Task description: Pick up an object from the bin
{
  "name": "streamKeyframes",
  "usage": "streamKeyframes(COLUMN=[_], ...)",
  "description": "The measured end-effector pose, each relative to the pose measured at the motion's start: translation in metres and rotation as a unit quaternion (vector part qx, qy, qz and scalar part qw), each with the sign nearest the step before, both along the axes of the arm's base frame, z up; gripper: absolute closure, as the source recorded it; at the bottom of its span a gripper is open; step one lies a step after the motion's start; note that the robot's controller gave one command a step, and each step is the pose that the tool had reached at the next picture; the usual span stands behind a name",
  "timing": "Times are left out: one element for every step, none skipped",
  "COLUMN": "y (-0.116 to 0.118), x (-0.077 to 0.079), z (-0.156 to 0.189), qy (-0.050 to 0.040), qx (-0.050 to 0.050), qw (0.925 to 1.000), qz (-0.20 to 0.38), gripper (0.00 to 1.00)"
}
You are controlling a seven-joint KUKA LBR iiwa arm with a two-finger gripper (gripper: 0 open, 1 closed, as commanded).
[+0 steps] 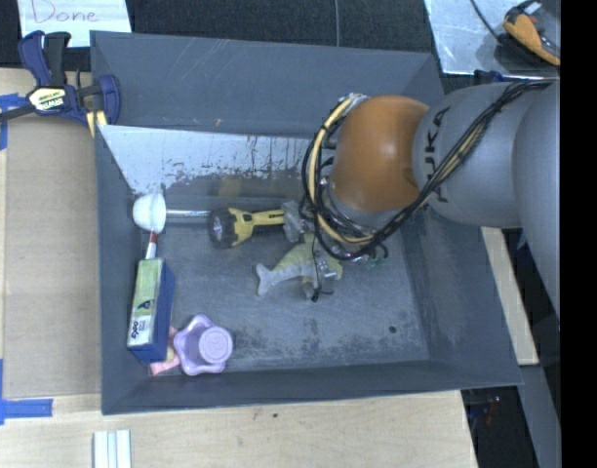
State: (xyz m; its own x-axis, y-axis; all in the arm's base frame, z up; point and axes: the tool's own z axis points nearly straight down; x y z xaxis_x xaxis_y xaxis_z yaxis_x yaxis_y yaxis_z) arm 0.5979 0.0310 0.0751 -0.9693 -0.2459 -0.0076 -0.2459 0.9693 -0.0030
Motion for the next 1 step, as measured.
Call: streamKeyframes(y=[0.0045], x=[-0.0034], z=[0.0602], qy=[-0.0037], qx=[0.0], qw=[0.9995], qz=[0.033], gripper=[0.0])
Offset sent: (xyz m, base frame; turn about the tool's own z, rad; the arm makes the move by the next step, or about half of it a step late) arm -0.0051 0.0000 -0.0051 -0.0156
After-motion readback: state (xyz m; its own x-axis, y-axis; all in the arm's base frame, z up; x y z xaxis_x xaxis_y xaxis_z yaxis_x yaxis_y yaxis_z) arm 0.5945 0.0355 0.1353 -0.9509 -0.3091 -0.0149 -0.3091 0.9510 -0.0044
